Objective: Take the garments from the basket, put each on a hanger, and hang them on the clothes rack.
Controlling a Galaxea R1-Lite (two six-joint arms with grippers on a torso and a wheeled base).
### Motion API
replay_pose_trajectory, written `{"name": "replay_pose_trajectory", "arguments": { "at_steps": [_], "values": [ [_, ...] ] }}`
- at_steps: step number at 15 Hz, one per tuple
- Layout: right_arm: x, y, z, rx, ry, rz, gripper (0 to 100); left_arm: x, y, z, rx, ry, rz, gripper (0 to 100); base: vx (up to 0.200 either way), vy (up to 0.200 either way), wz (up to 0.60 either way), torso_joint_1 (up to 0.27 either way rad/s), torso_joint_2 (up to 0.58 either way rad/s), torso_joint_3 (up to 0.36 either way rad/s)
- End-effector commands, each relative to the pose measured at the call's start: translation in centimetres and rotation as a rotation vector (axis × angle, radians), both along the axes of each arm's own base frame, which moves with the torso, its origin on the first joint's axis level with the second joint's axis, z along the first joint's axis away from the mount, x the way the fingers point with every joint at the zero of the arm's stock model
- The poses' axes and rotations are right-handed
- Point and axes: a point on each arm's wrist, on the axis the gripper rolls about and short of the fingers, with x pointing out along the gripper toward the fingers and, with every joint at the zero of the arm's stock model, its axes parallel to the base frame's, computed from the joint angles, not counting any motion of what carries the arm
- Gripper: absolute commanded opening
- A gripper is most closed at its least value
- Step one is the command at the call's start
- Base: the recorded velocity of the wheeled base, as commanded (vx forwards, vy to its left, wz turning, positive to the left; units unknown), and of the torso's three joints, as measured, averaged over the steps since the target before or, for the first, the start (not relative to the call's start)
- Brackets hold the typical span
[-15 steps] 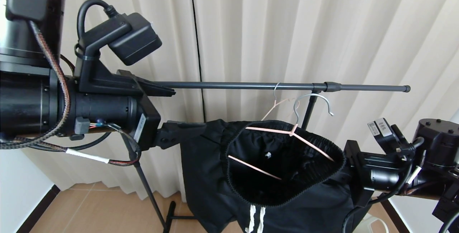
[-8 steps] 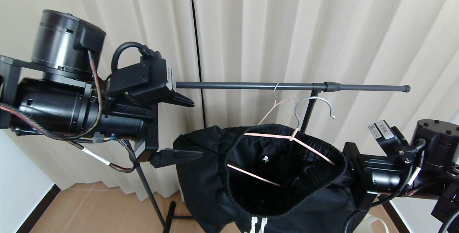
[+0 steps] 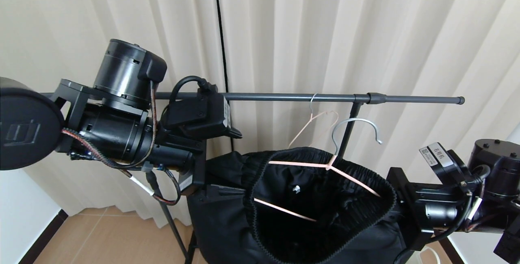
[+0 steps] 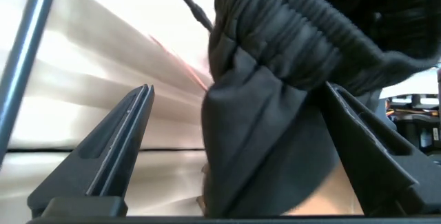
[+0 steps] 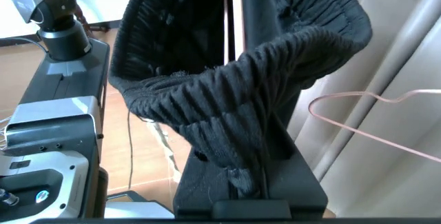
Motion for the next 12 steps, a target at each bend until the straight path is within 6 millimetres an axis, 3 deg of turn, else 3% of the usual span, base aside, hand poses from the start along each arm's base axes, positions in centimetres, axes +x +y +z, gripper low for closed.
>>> {"name": "replay_pose_trajectory", "arguments": {
  "at_steps": [1,12],
  "values": [
    [-0.5,0.2,0.2,0.003,-0.009,0.016,0,0.6,-0.8,-0.7,0.010,0.023,-0.012,100,0.000,0.000,0.00,0.000,0.00,0.000],
    [-2.2,1.2,1.2,0.018,-0.050,0.082,0,0.5,-1.6,-1.6,-0.003,0.099,-0.028,100,0.000,0.000,0.00,0.000,0.00,0.000]
  ]
}}
